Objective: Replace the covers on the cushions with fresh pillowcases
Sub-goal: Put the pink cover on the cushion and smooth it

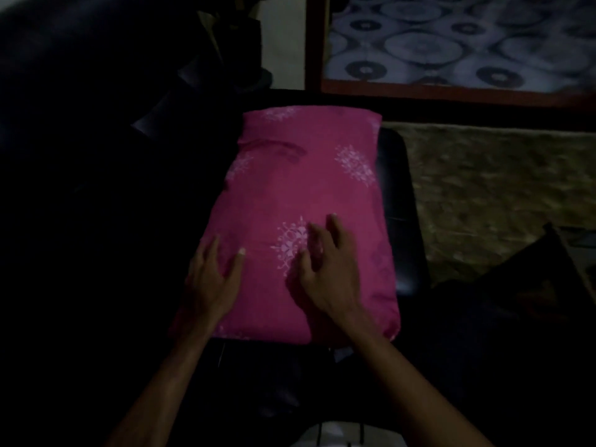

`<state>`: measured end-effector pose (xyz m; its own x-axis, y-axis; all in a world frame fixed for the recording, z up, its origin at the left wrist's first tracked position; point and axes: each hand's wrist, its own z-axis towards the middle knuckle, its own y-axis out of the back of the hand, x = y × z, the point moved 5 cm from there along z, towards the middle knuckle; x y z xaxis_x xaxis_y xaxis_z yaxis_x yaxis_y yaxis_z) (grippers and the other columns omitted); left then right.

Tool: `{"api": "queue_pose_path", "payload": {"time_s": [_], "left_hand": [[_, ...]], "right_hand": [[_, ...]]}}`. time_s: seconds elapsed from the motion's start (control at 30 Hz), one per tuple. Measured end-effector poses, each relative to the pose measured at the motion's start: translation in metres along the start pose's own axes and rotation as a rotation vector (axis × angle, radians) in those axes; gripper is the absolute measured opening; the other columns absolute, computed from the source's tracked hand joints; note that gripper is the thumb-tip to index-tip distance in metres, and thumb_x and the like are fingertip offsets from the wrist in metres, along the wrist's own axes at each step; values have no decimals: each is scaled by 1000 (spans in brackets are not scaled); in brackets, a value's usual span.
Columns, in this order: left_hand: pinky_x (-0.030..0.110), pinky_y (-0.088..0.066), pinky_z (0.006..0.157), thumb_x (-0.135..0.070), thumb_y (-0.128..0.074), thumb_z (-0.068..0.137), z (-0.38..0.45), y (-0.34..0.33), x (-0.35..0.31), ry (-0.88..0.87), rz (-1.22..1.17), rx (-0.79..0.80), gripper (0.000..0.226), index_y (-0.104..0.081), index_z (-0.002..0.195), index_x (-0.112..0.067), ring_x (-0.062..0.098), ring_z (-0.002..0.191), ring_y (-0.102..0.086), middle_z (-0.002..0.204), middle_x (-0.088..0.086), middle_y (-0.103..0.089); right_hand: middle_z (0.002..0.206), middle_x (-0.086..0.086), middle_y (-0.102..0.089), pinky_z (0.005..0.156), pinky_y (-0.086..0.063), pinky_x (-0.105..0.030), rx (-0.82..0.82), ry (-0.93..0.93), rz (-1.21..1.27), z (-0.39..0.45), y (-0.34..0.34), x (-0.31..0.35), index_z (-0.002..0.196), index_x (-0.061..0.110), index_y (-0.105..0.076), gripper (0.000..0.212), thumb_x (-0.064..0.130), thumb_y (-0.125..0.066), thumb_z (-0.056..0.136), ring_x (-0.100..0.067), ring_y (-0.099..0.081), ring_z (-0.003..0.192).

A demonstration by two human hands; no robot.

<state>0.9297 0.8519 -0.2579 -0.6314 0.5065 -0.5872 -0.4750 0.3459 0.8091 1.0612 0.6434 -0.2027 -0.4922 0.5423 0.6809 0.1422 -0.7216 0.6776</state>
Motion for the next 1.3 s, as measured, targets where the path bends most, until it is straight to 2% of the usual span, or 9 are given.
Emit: {"api": "queue_pose_path", "payload": {"time_s": [0.1, 0.27, 0.4, 0.6, 0.7, 0.83, 0.97, 1.17, 1.3], "left_hand": [[49, -35, 113, -80, -42, 85, 7, 10, 14, 271, -118, 69, 94, -37, 153, -15, 40, 137, -41, 154, 19, -39], [46, -53, 88, -62, -39, 99, 21, 24, 1, 124, -131, -57, 64, -67, 122, -10, 42, 101, -65, 113, 24, -68], [45, -48, 93, -51, -29, 105, 36, 43, -1, 124, -40, -40, 60, -67, 124, -7, 46, 109, -61, 118, 27, -66], [39, -46, 90, -37, -39, 107, 47, 55, 19, 279, -292, -43, 54, -66, 119, 9, 40, 110, -62, 118, 27, -65], [35, -45, 87, -29, -45, 107, 48, 58, 18, 273, -301, -34, 47, -67, 113, 11, 37, 109, -63, 113, 24, -67], [40, -45, 99, -16, -66, 95, 33, 63, -3, -4, -116, -80, 30, -68, 122, -3, 36, 111, -60, 122, 22, -60], [32, -51, 88, -53, -75, 75, -11, 54, -25, -370, -35, -149, 44, -78, 100, -17, 22, 95, -63, 103, 3, -68], [36, -51, 72, -23, -80, 74, -44, 28, -43, -415, -126, -131, 7, -79, 79, -19, 12, 77, -61, 79, -5, -69], [36, -56, 65, -30, -62, 83, -42, 37, -47, -441, 32, -128, 12, -72, 77, -27, 19, 77, -66, 84, -9, -69]], "right_hand": [[151, -6, -43, 113, -35, -47, -26, -204, -72, 13, 35, -40, 136, 27, -56, 54, 54, -58, 90, -31, -39, 138], [146, -3, -49, 110, -41, -33, 211, -353, 191, 31, 38, -73, 143, 38, -45, 82, 69, -75, 74, -20, -51, 131], [130, 3, -58, 102, -49, -32, 249, -410, 364, 43, 50, -80, 133, 33, -58, 65, 48, -85, 76, -12, -59, 115], [103, -5, -69, 78, -59, -34, 209, -456, 280, 53, 52, -93, 108, 35, -64, 52, 47, -92, 65, -19, -68, 92], [96, -4, -72, 83, -59, -37, 206, -473, 250, 51, 53, -100, 97, 34, -62, 47, 48, -92, 64, -21, -70, 89], [90, 2, -73, 84, -59, -40, 118, -362, 212, 39, 65, -96, 93, 32, -68, 31, 37, -90, 72, -16, -69, 81], [91, 15, -69, 79, -52, -27, 93, -76, 109, 34, 69, -63, 98, 32, -77, 27, 44, -86, 76, -5, -63, 78], [128, 4, -65, 100, -47, -42, 372, 189, -179, 66, 28, -34, 125, 35, -69, 58, 72, -46, 87, -22, -60, 118], [126, -5, -67, 107, -41, -43, 438, 281, -224, 75, 33, -27, 125, 29, -71, 42, 54, -59, 94, -24, -60, 119]]}}
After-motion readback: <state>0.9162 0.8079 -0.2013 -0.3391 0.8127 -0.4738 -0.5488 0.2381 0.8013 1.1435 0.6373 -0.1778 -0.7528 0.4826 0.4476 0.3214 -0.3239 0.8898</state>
